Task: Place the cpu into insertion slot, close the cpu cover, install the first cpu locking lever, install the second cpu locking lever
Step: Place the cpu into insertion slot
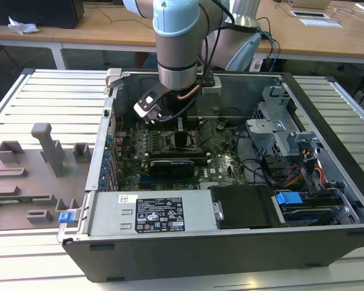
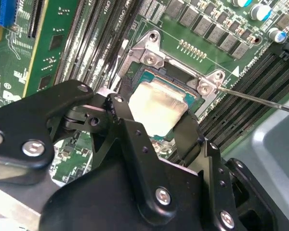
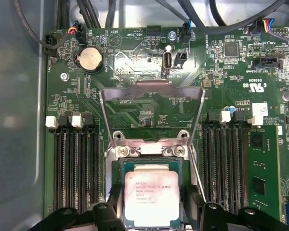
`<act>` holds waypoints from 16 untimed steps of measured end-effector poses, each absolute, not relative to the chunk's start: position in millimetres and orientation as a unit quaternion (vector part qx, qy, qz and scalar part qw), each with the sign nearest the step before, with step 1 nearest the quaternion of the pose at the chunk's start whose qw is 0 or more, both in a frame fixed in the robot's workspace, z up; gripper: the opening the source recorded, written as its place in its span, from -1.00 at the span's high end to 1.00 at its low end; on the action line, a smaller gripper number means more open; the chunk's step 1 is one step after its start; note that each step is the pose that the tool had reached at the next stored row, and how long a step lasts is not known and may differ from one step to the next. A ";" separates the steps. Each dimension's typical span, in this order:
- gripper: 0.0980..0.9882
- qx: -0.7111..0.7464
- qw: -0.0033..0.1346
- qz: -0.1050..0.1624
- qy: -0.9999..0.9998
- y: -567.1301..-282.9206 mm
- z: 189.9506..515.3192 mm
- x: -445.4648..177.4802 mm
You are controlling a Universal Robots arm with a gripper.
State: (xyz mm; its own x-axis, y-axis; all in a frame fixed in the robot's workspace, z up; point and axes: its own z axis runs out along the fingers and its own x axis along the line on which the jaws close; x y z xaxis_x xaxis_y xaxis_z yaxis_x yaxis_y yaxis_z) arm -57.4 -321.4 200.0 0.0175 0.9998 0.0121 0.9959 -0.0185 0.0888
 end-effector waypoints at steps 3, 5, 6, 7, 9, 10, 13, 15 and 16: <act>0.01 0.713 0.027 0.035 0.700 -320.8 210.3 -57.4; 0.15 0.713 0.027 0.035 0.700 -320.8 216.5 -57.4; 0.29 0.713 0.027 0.035 0.700 -320.8 220.4 -57.4; 0.43 0.713 0.027 0.036 0.700 -320.8 223.7 -57.4; 0.83 0.713 0.027 0.035 0.700 -320.8 235.7 -57.4; 0.97 0.713 0.027 0.035 0.700 -320.8 240.1 -57.4; 0.98 0.713 0.021 0.029 0.700 -320.8 241.2 -55.3; 0.98 0.714 -0.001 0.012 0.700 -320.7 241.3 -50.0; 0.98 0.714 -0.012 0.004 0.700 -320.8 241.3 -46.5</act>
